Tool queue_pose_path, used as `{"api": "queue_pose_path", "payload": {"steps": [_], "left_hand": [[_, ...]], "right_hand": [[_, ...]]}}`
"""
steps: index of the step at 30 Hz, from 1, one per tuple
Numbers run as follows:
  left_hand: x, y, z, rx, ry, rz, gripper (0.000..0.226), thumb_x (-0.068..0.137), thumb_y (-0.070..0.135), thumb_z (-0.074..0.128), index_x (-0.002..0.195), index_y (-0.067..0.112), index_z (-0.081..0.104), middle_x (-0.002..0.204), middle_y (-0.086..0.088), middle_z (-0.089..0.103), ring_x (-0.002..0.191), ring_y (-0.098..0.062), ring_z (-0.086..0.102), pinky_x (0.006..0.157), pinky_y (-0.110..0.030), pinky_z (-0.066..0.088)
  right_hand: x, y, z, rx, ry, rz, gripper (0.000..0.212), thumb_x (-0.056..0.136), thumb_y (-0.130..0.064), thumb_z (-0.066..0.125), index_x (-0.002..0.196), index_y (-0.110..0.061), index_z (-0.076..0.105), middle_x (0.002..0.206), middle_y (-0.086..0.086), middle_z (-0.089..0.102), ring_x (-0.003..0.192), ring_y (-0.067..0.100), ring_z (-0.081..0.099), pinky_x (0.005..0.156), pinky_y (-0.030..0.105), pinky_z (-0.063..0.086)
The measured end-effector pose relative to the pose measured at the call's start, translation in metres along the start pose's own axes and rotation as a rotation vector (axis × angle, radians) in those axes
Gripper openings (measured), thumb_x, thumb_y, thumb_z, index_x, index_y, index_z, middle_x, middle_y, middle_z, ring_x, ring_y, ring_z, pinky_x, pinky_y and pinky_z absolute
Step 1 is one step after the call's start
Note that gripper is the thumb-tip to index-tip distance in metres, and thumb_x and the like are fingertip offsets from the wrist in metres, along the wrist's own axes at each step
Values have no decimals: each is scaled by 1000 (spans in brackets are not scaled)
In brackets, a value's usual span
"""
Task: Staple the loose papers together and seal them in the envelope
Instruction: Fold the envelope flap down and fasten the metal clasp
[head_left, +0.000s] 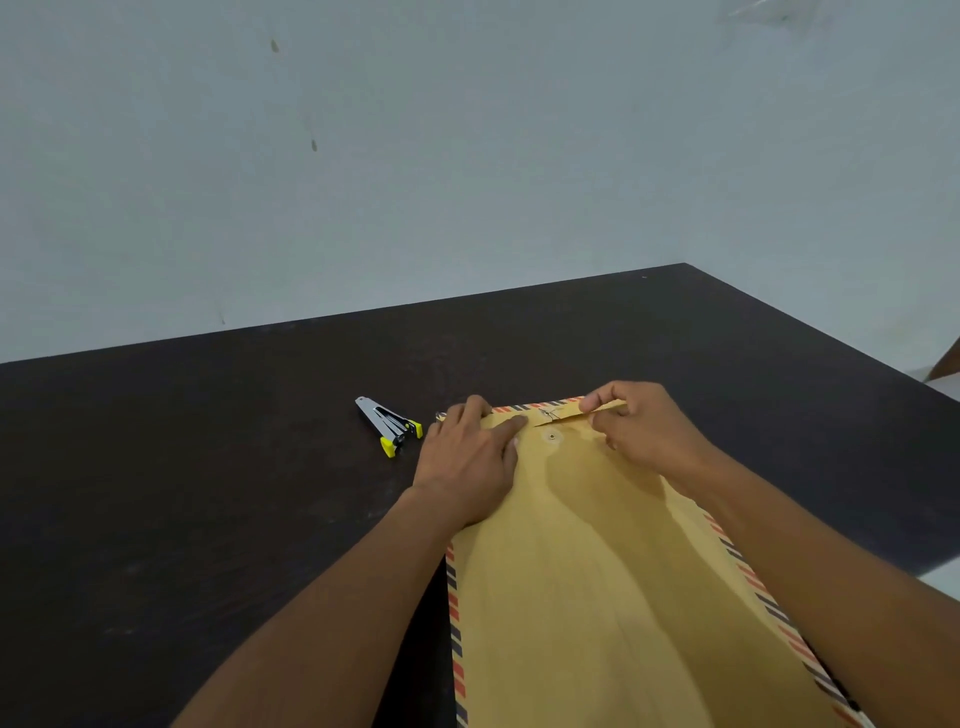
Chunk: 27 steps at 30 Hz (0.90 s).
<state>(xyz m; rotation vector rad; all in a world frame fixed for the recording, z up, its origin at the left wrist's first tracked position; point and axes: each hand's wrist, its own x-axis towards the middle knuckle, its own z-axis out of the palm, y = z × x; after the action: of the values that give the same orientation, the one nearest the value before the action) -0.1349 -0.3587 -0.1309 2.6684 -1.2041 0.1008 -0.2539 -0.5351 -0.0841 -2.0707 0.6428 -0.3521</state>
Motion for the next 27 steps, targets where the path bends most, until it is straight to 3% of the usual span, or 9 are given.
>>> {"api": "queue_pose_path", "payload": {"steps": [3, 6, 9, 16, 22, 27], "left_hand": [[1, 1, -2, 22, -20, 8, 47, 104, 48, 27, 150, 41, 35, 140, -4, 36, 129, -23, 39, 107, -45, 38], [1, 4, -2, 56, -17, 46, 46, 104, 45, 29, 149, 42, 36, 151, 2, 30, 136, -25, 35, 108, -48, 36], [1, 5, -3, 69, -45, 68, 45, 105, 43, 30, 150, 43, 34, 159, 8, 26, 144, -28, 28, 112, -52, 30], [0, 6, -3, 34, -72, 70, 45, 105, 37, 34, 150, 44, 34, 159, 8, 32, 150, -29, 22, 118, -53, 25], [-3, 1, 3, -48, -11, 59, 44, 105, 40, 32, 147, 46, 39, 157, 13, 36, 149, -23, 23, 118, -46, 23], [-4, -2, 5, -84, 2, 61, 44, 104, 41, 32, 147, 44, 41, 157, 15, 37, 147, -21, 26, 117, -45, 24]], "right_hand": [[2, 9, 0, -310, -23, 1, 6, 90, -21, 68, 96, -23, 70, 100, -3, 66, 84, 13, 61, 73, 30, 47], [0, 15, 1, -482, 25, -52, 4, 90, -28, 68, 90, -28, 72, 90, -10, 62, 90, 15, 62, 84, 36, 54], [-5, 18, 0, -590, 53, -130, 9, 93, -31, 65, 87, -32, 71, 83, -13, 61, 86, 17, 63, 80, 41, 56], [-15, 27, 8, -852, 152, -351, 17, 96, -23, 45, 95, -30, 61, 94, -4, 69, 78, 26, 63, 70, 40, 54], [-27, 19, 11, -1014, 61, -454, 30, 99, -17, 39, 121, -28, 57, 100, -3, 64, 83, 25, 61, 59, 33, 43], [-29, 9, 14, -1111, -26, -512, 27, 99, -14, 39, 122, -20, 54, 100, 1, 56, 93, 22, 57, 60, 34, 37]]}}
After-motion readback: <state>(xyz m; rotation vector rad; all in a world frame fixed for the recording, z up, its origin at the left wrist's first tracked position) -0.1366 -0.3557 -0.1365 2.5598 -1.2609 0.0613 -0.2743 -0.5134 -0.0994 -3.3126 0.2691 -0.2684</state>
